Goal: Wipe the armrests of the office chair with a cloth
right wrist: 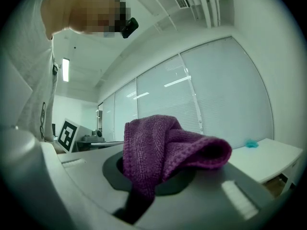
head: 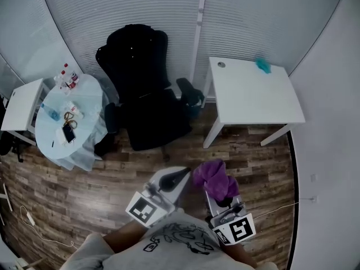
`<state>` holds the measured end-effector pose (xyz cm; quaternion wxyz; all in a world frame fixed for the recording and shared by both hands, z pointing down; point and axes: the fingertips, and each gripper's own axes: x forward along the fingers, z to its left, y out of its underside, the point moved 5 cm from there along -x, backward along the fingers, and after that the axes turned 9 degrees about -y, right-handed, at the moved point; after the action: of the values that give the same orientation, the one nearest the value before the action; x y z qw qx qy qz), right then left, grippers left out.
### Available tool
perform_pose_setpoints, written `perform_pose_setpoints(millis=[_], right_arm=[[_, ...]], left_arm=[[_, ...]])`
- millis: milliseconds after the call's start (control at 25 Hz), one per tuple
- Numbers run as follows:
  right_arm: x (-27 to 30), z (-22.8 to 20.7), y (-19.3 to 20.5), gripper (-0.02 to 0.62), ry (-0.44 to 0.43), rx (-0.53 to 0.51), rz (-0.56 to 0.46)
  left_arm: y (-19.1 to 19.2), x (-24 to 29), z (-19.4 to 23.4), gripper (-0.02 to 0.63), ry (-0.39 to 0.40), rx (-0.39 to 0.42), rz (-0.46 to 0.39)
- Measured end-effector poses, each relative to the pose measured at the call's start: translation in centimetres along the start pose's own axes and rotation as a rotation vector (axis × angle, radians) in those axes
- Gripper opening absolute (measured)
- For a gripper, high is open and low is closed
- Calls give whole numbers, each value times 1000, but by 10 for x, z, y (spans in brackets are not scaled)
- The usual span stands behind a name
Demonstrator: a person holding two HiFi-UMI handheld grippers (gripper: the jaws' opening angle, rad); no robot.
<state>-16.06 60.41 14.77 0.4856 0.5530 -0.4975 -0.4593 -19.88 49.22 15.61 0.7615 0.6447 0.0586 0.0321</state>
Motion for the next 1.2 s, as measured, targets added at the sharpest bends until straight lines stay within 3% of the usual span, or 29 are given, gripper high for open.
perform_pose_setpoints(millis=[640,920,1200], right_arm=[[226,-127,-13,40,-28,-66,99],[286,-148,-6,41,-19,-29,119],[309,-166,4,41,-9,9,144]], left_arm=[[-32,109,228,2,-63,-20,-7],[-31,128,288,3,-69,-37,17],[-24,141,311,2,-75,-67,48]])
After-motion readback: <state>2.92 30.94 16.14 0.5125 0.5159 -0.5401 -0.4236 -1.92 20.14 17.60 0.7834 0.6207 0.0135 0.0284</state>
